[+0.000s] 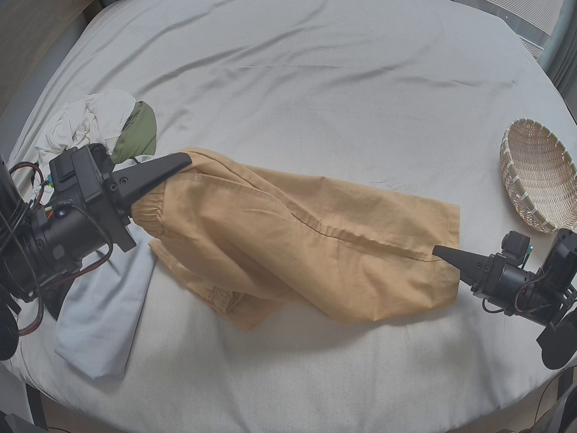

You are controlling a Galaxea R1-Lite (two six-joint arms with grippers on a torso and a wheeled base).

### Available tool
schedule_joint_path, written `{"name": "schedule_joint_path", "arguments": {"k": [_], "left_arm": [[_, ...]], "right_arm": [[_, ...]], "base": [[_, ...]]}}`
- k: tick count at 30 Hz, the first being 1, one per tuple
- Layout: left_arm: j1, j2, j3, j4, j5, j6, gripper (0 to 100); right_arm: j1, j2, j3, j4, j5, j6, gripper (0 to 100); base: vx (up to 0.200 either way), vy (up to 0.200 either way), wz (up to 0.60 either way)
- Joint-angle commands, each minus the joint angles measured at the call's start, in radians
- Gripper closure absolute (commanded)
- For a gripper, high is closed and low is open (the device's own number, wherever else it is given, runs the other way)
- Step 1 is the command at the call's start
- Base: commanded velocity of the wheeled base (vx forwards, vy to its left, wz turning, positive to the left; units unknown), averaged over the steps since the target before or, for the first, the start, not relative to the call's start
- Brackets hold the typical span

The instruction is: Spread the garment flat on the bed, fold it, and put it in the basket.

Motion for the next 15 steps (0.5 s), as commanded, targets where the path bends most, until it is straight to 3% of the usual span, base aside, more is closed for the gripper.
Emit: {"name": "schedule_joint_path", "arguments": {"k": [1,15], "left_arm": [[0.000,0.000,0.002,-0.005,0.000,0.000,100],[0.000,-0.006,-0.002,-0.012,0.000,-0.002,100]], "right_arm": [[0.005,0.050,-0.031,-0.003,-0.001,0.000,0],[-0.017,0.051,-0.037,0.006,-0.008,-0.009,0]], "base": [[0.000,0.000,0.00],[0.000,0.000,0.00]]}}
